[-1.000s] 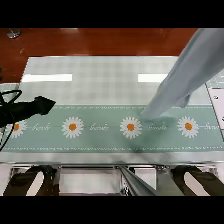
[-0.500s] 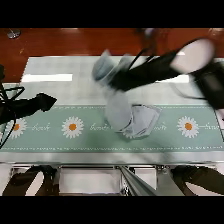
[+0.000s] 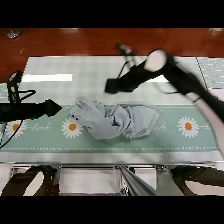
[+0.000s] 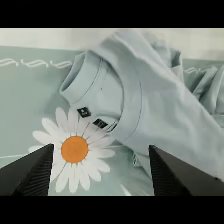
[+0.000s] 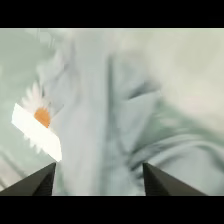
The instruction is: Fold the shirts.
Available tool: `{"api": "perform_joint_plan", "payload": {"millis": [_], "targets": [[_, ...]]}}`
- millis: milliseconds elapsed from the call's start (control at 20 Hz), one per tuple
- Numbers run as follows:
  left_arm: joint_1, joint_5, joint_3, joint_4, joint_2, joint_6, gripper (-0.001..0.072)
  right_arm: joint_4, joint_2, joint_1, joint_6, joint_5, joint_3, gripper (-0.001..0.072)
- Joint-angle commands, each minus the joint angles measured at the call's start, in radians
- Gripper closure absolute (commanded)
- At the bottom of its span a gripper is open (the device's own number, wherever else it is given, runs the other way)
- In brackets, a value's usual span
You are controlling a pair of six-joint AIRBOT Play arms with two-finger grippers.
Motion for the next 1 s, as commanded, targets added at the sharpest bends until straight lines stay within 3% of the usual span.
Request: {"api": "perform_joint_plan", "payload": {"millis": [0,150,350,450,650,850,900,950], "targets": [[0.0,-0.105,-0.008,-0.047,-0.05,-0.003,0.0005,-0.142,0.169,-0.298,-0.018,0.123,0.008,0.0085],[-0.05,-0.109,-0.128,-0.217,-0.122,0.056,0.0005,-0.224,0.342,-0.529,-0.009,0.08,-0.264,0.0085],[-0.151,0.048,-0.216,-0.249,-0.257,0.046,0.0005,-0.077,0.524,-0.629,-0.054,-0.044,-0.759,0.0087],[-0.167,0.16,-0.216,-0.355,-0.309,0.045,0.0006,-0.015,0.572,-0.628,-0.075,-0.062,-0.901,0.0086],[-0.232,0.274,-0.213,-0.558,-0.429,0.146,0.0006,0.04,0.589,-0.628,-0.1,-0.05,-1.028,0.0086],[-0.262,0.301,-0.152,-0.577,-0.492,0.156,0.0021,0.084,0.589,-0.625,-0.129,-0.032,-1.073,0.0087],[-0.262,0.299,-0.134,-0.576,-0.502,0.157,0.0214,0.081,0.589,-0.61,-0.129,-0.033,-1.082,0.0087],[-0.261,0.298,-0.115,-0.575,-0.507,0.174,0.0647,0.082,0.589,-0.586,-0.125,-0.036,-1.091,0.0087]]}}
